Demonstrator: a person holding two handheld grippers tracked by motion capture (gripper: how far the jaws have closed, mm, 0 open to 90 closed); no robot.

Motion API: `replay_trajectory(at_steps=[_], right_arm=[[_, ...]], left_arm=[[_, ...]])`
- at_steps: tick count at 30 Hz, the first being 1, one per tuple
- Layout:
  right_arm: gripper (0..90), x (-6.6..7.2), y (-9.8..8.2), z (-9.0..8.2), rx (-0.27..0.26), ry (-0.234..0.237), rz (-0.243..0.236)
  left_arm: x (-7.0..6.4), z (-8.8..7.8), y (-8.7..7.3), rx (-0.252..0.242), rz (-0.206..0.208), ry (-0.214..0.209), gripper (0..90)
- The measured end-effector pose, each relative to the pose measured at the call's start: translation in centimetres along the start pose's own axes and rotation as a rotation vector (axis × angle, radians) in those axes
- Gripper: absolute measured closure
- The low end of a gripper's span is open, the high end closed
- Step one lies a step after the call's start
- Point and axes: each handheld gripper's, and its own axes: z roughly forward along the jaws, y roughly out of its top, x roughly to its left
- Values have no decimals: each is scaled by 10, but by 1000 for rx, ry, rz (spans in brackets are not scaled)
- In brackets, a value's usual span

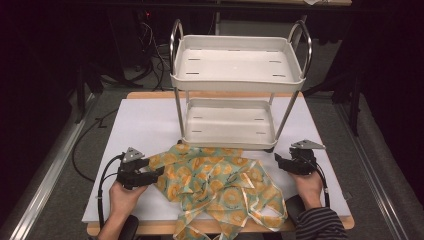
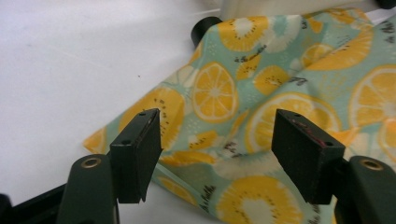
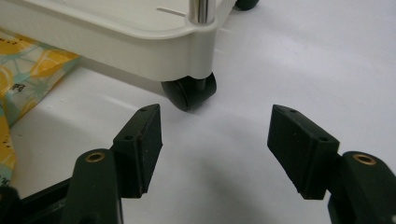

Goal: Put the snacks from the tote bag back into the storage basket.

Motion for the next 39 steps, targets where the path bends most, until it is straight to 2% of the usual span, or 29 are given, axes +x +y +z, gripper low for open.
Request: replay_trajectory(at_steps=[1, 2, 5, 8, 11, 13, 18, 20, 24, 28, 32, 35, 37, 39], right_arm=[[358, 2, 0, -1, 0, 5, -3], [358, 2, 0, -1, 0, 5, -3], [359, 2, -2, -6, -17, 26, -8], [359, 2, -2, -6, -20, 32, -8], [358, 2, -3, -7, -21, 31, -12], [358, 2, -2, -7, -20, 30, -10], [360, 4, -1, -6, -14, 24, -7], [360, 4, -1, -6, -14, 19, -16], [358, 1, -2, -5, -14, 24, 5], [359, 3, -2, -6, -14, 22, -11], [359, 3, -2, -6, -14, 23, -13], [358, 2, -2, -6, -15, 23, -1], [358, 2, -2, -6, -13, 21, -8], [359, 4, -2, -5, -10, 17, -15]], left_arm=[[-4, -2, 0, -13, 0, -19, 330], [-4, -2, 0, -13, 0, -19, 330], [-12, 1, 3, -3, 43, -3, 328], [-15, 0, 3, -3, 60, 5, 327], [-19, -3, 3, -29, 70, -6, 338], [-21, -6, 3, -44, 83, -28, 340], [-30, -8, 3, -35, 133, -49, 348], [-33, -8, 3, -28, 138, -57, 353], [-38, -11, 4, -23, 147, -79, 353], [-45, -12, 2, -8, 155, -107, 350], [-50, -12, 1, 4, 160, -100, 310], [-53, -14, 0, 3, 156, -127, 300], [-54, -14, 0, -1, 153, -131, 297], [-61, -17, -2, -1, 163, -149, 297]])
